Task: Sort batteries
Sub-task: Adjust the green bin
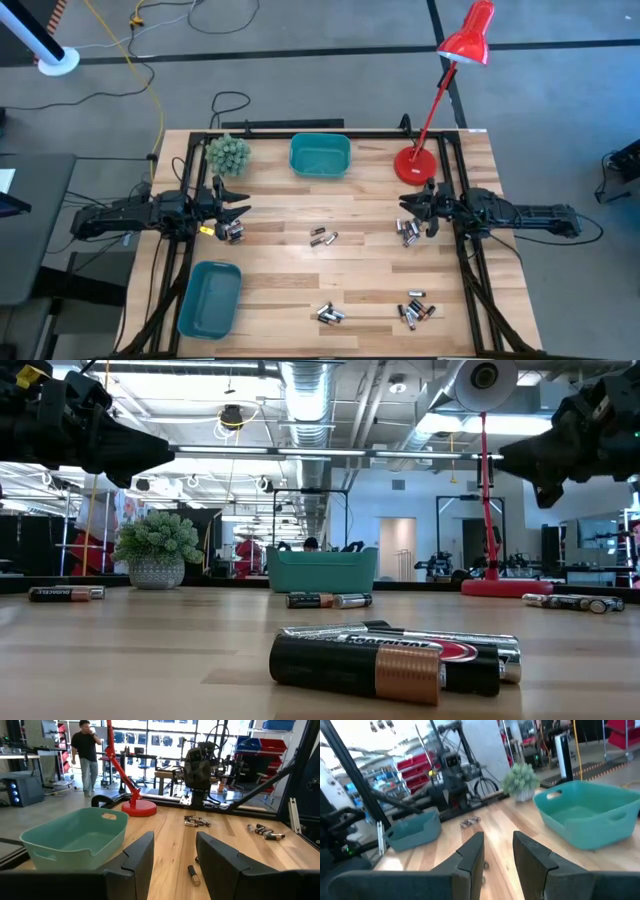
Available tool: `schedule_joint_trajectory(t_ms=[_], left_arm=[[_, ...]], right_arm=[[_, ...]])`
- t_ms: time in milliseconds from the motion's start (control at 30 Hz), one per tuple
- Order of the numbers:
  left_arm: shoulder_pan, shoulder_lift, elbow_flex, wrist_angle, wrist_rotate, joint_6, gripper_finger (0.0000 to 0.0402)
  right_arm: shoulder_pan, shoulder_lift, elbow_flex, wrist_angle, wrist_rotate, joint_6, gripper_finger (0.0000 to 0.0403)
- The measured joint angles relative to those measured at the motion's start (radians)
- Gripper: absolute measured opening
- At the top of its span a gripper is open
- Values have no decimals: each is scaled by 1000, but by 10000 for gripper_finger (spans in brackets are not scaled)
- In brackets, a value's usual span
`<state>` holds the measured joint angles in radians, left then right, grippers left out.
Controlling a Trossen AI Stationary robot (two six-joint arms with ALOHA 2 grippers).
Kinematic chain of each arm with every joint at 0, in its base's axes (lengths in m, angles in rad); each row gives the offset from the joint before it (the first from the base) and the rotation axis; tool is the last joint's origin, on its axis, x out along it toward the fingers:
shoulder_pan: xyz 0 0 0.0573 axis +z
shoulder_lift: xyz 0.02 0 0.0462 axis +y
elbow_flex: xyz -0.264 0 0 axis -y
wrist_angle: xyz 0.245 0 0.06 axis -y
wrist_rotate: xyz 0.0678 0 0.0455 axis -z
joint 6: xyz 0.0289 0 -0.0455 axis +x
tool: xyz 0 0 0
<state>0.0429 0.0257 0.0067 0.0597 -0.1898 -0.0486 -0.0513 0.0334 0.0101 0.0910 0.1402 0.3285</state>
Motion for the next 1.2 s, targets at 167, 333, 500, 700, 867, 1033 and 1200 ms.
schedule_joint_trajectory(t_ms=[167,333,500,700,867,1033,1200], left_arm=[[0,0,0,0,0,0,144],[0,0,0,0,0,0,144],[0,0,0,0,0,0,144],[0,0,0,0,0,0,144],[0,0,0,0,0,0,144],[0,0,0,0,0,0,144],[0,0,0,0,0,0,144]], right_arm=[[-15,0,0,104,1,4,123],[-15,0,1,137,0,4,123],[-17,0,1,146,0,4,123],[-48,70,101,147,1,-58,123],[-97,317,331,-1,8,-175,123],[-172,682,626,-256,17,-79,123],[-264,1026,977,-555,4,-95,123]])
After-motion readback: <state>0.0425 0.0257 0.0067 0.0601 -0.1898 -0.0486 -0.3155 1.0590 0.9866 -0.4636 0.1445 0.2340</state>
